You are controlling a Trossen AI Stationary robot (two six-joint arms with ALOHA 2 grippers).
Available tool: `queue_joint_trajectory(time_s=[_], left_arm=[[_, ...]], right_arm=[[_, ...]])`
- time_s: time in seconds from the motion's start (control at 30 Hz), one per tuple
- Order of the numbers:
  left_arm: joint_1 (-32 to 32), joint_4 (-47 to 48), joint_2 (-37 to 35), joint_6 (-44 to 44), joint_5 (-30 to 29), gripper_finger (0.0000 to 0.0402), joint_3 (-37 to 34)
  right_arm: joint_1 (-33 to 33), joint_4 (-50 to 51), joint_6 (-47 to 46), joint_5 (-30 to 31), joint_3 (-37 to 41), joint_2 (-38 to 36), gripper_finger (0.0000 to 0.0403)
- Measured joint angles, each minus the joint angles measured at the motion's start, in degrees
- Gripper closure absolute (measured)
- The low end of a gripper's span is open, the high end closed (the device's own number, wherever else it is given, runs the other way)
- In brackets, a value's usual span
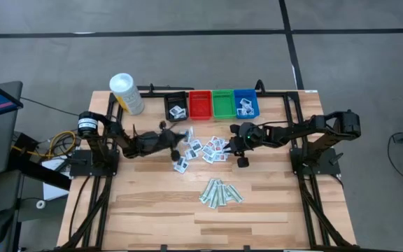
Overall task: Pick & Place First Aid Supplies
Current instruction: Put the black towelette pack into the black bin
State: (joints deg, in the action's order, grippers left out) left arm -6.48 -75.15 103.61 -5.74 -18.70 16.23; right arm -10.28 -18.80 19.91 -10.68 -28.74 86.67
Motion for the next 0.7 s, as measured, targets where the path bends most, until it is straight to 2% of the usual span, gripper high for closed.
queue_joint_trajectory(time_s=[0.17,0.27,0.53,0.7], left_arm=[[-0.2,-8.5,-0.1,0.0,-14.6,0.0388,0.1],[-1.6,-10.4,-0.1,0.0,-19.8,0.0388,0.3],[-9.2,-9.2,-0.1,1.7,-20.9,0.038,2.3],[-13.9,-1.1,-0.2,4.8,-19.2,0.0369,4.2]], right_arm=[[0.0,0.0,0.0,0.0,0.0,0.0,0.0338],[0.0,-0.1,0.0,0.0,0.0,0.0,0.0338],[0.0,-0.7,0.0,0.0,0.0,0.0,0.0338],[-0.1,-0.7,0.1,0.0,0.0,0.0,0.0338]])
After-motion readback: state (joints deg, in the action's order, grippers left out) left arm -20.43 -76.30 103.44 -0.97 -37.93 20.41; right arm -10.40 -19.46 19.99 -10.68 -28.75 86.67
